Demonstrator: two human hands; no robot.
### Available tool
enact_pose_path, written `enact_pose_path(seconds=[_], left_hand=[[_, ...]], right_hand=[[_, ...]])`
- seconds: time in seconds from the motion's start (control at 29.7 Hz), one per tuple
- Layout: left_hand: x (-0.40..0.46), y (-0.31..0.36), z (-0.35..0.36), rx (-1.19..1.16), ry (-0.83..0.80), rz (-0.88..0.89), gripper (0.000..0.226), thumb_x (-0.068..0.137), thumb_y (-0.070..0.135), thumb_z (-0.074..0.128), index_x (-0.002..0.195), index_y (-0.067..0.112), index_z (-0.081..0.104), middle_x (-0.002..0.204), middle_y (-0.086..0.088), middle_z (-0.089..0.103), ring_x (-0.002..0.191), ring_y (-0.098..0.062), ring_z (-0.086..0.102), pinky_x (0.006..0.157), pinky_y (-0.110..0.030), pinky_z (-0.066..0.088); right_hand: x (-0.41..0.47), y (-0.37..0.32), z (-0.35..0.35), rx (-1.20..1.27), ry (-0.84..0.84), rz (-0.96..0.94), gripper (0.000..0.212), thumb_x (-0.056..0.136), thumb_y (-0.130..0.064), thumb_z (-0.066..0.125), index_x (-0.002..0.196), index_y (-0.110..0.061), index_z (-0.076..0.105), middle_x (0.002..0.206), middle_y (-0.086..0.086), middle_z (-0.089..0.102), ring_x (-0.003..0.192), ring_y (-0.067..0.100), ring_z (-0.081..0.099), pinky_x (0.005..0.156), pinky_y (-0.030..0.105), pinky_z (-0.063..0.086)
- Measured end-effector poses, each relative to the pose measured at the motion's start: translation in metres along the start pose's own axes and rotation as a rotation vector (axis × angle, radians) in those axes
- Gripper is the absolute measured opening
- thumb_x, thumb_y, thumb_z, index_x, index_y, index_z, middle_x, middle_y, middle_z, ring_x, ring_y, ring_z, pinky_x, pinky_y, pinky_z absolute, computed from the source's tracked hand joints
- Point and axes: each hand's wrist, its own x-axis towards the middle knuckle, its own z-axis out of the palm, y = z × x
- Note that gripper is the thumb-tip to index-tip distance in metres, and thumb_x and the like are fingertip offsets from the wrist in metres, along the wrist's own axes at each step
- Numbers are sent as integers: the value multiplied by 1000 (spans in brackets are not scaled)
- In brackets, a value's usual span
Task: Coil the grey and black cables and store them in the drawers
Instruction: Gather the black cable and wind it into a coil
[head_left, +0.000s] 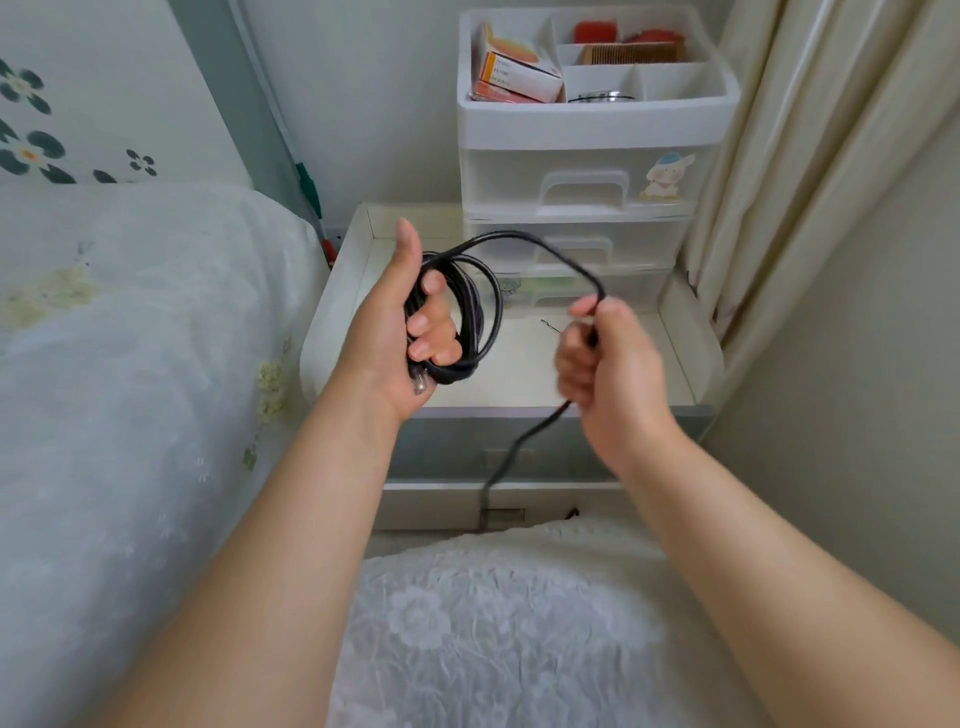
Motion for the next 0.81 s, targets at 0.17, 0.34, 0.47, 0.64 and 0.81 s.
enact_pose_path(seconds=[0.17, 0.34, 0.47, 0.64, 0.81], left_hand=[[-10, -2, 0, 115, -391, -226, 43, 85, 57, 43, 68, 18, 48, 36, 11, 32, 25, -1, 27, 32, -18, 18], [-16, -3, 7, 155, -495, -222, 55, 87, 65, 27, 70, 18, 50, 38, 11, 33, 26, -1, 28, 34, -18, 20], [-18, 0, 10, 149, -420, -149, 62, 91, 67, 16, 70, 17, 46, 38, 10, 29, 26, -2, 24, 33, -16, 22], [-16, 2, 11, 220, -427, -188, 65, 90, 68, 15, 71, 15, 47, 39, 8, 29, 27, -4, 25, 34, -18, 25], [-16, -3, 16, 260, -299, -131, 64, 91, 67, 19, 70, 15, 48, 41, 5, 28, 29, -8, 21, 36, -20, 24]], right_hand=[[33, -22, -35, -503, 186, -190, 32, 102, -25, 27, 77, -21, 47, 55, -5, 34, 44, 8, 29, 41, 20, 25], [46, -9, -46, -704, 183, -85, 34, 102, -33, 26, 75, -21, 43, 60, -1, 37, 49, 13, 31, 44, 25, 27], [41, 4, -39, -701, 40, 90, 34, 102, -34, 24, 81, -15, 42, 61, -1, 34, 47, 12, 28, 43, 24, 24], [37, 9, -29, -525, 169, 40, 35, 102, -33, 24, 76, -17, 40, 59, -2, 35, 47, 11, 27, 42, 23, 22], [38, 1, -28, -315, 325, -18, 37, 103, -34, 24, 72, -20, 39, 56, -2, 34, 46, 12, 26, 39, 19, 20]])
